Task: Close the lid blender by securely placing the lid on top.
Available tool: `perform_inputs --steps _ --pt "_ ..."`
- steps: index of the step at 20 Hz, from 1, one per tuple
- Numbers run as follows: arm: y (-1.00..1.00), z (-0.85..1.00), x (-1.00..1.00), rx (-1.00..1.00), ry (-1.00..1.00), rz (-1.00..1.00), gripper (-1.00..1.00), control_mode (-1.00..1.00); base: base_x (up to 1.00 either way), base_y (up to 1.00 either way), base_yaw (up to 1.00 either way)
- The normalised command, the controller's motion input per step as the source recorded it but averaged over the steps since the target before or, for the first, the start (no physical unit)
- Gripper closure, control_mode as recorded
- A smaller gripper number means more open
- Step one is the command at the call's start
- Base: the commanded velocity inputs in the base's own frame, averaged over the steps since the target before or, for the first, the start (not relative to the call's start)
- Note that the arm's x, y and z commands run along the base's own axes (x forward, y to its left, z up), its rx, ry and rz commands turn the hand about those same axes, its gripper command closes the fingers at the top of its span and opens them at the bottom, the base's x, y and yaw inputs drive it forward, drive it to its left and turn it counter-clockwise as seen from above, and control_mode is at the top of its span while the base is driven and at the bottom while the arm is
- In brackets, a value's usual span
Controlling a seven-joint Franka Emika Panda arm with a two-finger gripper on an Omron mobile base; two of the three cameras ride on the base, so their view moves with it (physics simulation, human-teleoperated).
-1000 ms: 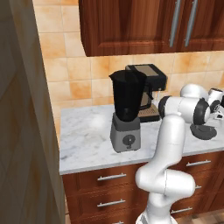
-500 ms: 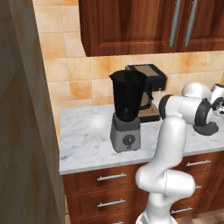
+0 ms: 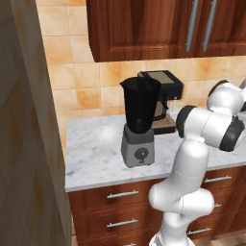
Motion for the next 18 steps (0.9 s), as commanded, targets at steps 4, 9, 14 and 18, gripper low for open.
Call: perform_inputs --steps 4,9,14,18 --pt "0.69 0.8 -0.09 -0.01 -0.16 0.0 1.0 -1.0 0.0 0.0 0.0" --pt "0.63 0.9 -0.2 -0.02 -0.11 0.0 1.0 -1.0 0.0 0.0 0.0" --pt "0.58 0.85 -0.53 -0.08 -0.2 0.04 1.0 -1.0 0.0 0.0 0.0" --pt "0.64 0.89 -0.53 -0.08 -0.21 0.08 1.0 -1.0 0.0 0.0 0.0"
